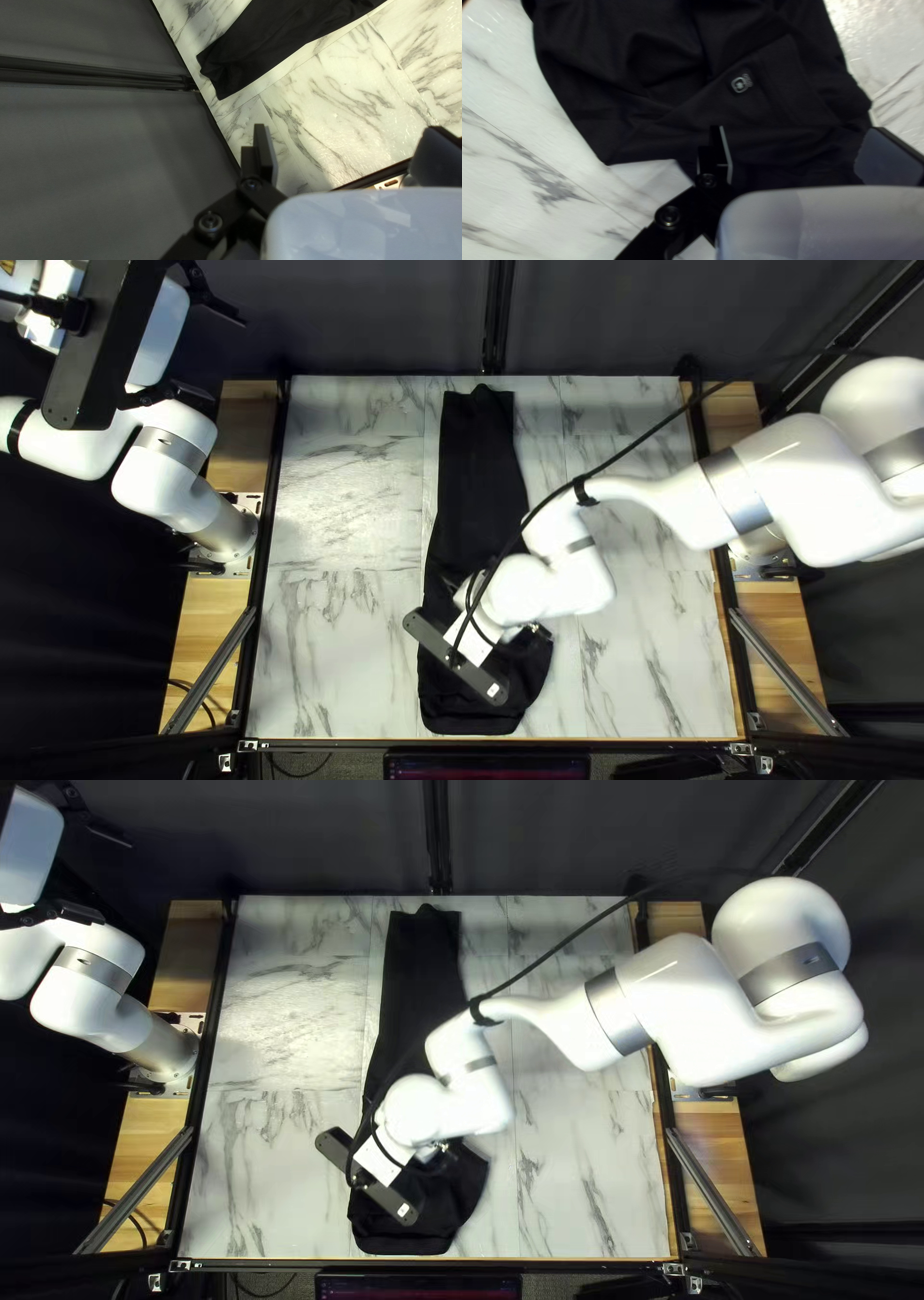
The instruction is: Fold t-shirt
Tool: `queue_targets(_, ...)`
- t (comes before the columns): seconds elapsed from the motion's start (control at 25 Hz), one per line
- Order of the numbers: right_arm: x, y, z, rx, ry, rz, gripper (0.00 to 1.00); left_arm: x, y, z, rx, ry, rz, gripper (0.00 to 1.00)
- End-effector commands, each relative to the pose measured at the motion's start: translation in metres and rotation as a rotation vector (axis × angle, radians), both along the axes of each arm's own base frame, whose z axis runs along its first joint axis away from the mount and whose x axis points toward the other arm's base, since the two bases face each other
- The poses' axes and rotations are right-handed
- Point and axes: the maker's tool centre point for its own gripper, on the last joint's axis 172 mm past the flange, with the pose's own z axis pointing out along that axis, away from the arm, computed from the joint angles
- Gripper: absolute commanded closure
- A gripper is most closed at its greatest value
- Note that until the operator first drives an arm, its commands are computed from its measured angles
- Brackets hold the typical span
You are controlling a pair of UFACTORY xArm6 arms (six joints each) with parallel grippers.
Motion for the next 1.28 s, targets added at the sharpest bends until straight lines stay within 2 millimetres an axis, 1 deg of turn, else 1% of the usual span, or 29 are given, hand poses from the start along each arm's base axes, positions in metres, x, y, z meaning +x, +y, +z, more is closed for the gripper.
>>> queue_targets(0.04, 0.0, 0.0, 0.0, -0.004, 0.001, -0.007, 0.0, 0.0, 0.0, 0.0, 0.0, 0.0, 0.0, 0.0)
queue_targets(0.16, 0.0, 0.0, 0.0, -0.004, 0.001, -0.007, 0.0, 0.0, 0.0, 0.0, 0.0, 0.0, 0.0, 0.0)
queue_targets(0.2, -0.002, 0.0, -0.003, 0.002, 0.003, 0.008, 0.0, 0.0, 0.0, 0.0, 0.0, 0.0, 0.0, 0.0)
queue_targets(0.28, 0.001, 0.015, -0.012, 0.034, 0.001, 0.034, 0.0, 0.0, 0.0, 0.0, 0.0, 0.0, 0.0, 0.0)
queue_targets(0.32, 0.004, 0.028, -0.021, 0.036, 0.005, 0.016, 0.0, 0.0, 0.0, 0.0, 0.0, 0.0, 0.0, 0.0)
queue_targets(0.4, 0.009, 0.042, -0.03, 0.025, -0.01, -0.029, 0.0, 0.0, 0.0, 0.0, 0.0, 0.0, 0.0, 0.0)
queue_targets(0.48, 0.007, 0.047, -0.034, -0.003, -0.01, -0.092, 0.0, 0.0, 0.0, 0.0, 0.0, 0.0, 0.0, 0.0)
queue_targets(0.64, -0.006, 0.044, -0.039, -0.069, -0.01, -0.253, 0.0, 0.0, 0.0, 0.0, 0.0, 0.0, 0.0, 0.0)
queue_targets(0.8, -0.015, 0.043, -0.048, -0.132, -0.005, -0.373, 0.0, 0.0, 0.0, 0.0, 0.0, 0.0, 0.0, 0.0)
queue_targets(0.88, -0.016, 0.039, -0.05, -0.148, -0.005, -0.396, 0.0, 0.0, 0.0, 0.0, 0.0, 0.0, 0.0, 0.0)
queue_targets(1.0, -0.017, 0.027, -0.054, -0.169, -0.02, -0.392, 0.0, 0.0, 0.0, 0.0, 0.0, 0.0, 0.0, 0.0)
queue_targets(1.04, -0.017, 0.023, -0.054, -0.172, -0.023, -0.392, 0.04, 0.0, 0.0, 0.0, 0.0, 0.0, 0.0, 0.0)
queue_targets(1.08, -0.017, 0.02, -0.055, -0.175, -0.023, -0.393, 0.05, 0.0, 0.0, 0.0, 0.0, 0.0, 0.0, 0.0)
queue_targets(1.12, -0.017, 0.016, -0.055, -0.181, -0.021, -0.395, 0.14, 0.0, 0.0, 0.0, 0.0, 0.0, 0.0, 0.0)
queue_targets(1.16, -0.016, 0.015, -0.056, -0.185, -0.019, -0.397, 0.16, 0.0, 0.0, 0.0, 0.0, 0.0, 0.0, 0.0)
queue_targets(1.2, -0.016, 0.012, -0.056, -0.193, -0.014, -0.401, 0.23, 0.0, 0.0, 0.0, 0.0, 0.0, 0.0, 0.0)
queue_targets(1.28, -0.015, 0.008, -0.056, -0.2, -0.009, -0.405, 0.24, 0.0, 0.0, 0.0, 0.0, 0.0, 0.0, 0.0)
